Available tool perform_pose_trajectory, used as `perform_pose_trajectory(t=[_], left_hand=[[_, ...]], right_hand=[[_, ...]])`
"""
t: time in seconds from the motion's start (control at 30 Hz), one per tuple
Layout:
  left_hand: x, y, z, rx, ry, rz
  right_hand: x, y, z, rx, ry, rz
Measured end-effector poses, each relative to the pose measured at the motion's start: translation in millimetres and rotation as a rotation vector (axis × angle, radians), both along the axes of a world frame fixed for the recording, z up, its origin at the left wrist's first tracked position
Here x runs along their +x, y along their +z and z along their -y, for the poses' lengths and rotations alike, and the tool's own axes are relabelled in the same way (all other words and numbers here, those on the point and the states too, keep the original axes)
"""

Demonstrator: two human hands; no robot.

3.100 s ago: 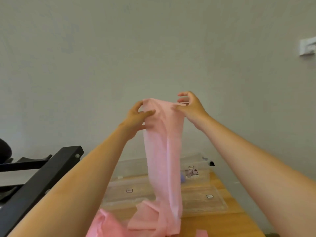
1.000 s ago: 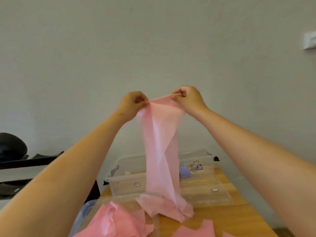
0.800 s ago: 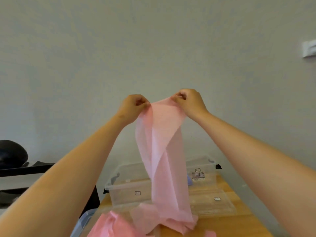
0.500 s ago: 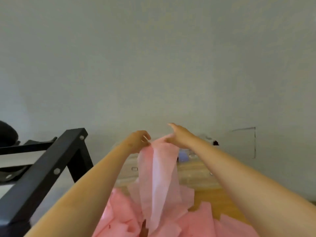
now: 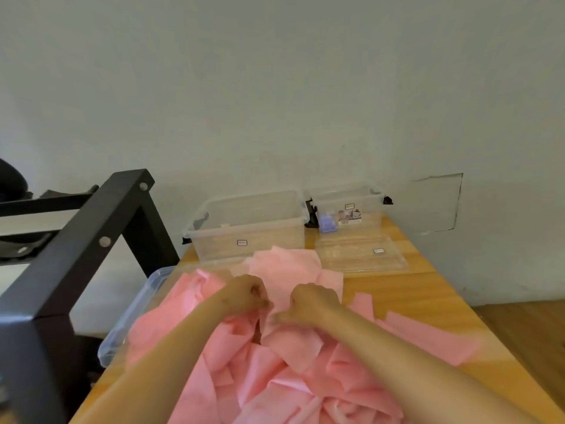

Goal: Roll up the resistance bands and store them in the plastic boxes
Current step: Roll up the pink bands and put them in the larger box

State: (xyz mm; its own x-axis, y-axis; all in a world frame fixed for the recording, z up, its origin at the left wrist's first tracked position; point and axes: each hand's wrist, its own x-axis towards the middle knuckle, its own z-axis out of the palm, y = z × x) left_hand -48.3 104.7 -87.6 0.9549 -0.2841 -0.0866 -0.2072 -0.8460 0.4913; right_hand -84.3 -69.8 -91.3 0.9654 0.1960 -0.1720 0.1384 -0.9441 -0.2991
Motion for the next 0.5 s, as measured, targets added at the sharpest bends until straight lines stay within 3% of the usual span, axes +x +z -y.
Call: perform_pose_trajectory(t=[0.13,0.23,0.33,0.43,0.5], left_hand=[[-13,-11,-2,-0.127,-0.009,-0.017],[-24,-7,7,-0.33,0.014,-0.014],[-32,4,15,-0.533,0.041,0.039],[-36,14,20,-0.689,0.091,0.143],[-36,16,22,-0.757,0.187,0.119]], right_hand=[[-7,-19,-12,0.22,-0.092,-0.004],[-6,-23,-13,0.538,-0.153,-0.024],[-5,-15,-9,0.835,-0.181,-0.002],[0,5,4,1.0,-0.188,-0.017],[3,19,12,1.125,-0.192,-0.065]])
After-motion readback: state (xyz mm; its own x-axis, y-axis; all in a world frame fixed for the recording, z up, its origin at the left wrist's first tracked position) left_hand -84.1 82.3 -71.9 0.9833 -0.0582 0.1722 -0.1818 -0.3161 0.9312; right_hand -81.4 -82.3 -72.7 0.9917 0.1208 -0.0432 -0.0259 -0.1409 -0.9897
